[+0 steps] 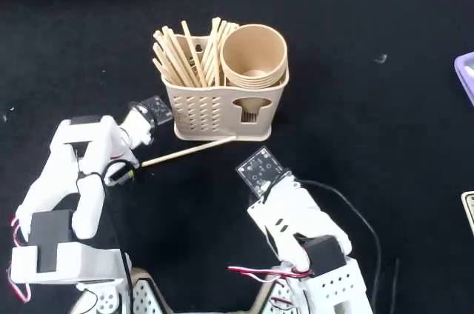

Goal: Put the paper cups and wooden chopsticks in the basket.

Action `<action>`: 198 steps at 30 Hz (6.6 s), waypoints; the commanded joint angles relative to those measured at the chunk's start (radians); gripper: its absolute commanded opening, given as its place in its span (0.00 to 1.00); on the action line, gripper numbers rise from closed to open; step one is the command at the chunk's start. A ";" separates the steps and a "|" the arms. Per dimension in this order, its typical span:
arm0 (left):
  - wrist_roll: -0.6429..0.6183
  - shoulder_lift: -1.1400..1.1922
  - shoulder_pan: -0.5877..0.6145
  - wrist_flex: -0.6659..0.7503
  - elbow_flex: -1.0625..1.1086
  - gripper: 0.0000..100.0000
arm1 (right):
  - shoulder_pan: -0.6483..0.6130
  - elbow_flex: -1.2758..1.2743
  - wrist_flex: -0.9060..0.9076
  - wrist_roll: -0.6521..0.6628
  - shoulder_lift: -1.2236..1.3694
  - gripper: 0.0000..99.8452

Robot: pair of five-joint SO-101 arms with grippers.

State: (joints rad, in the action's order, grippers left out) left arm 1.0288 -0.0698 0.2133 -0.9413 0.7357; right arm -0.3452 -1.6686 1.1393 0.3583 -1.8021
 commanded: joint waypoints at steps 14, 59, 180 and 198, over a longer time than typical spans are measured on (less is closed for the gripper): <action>0.262 -0.011 0.093 -0.080 -0.004 0.03 | 0.014 0.005 -0.020 0.012 -0.082 0.16; -0.502 -1.478 0.002 0.133 0.183 0.03 | 0.014 0.004 -0.037 0.012 -0.082 0.16; -1.220 -0.582 -0.464 0.841 0.252 0.10 | 0.015 0.004 -0.035 0.014 -0.082 0.16; -1.178 -0.583 -0.430 0.669 0.004 0.10 | 0.015 0.004 -0.040 0.017 -0.082 0.16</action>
State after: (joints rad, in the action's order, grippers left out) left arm -0.1680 -0.6452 -0.2378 -0.2478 0.8309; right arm -0.3452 -1.6686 1.1224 0.3629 -1.8021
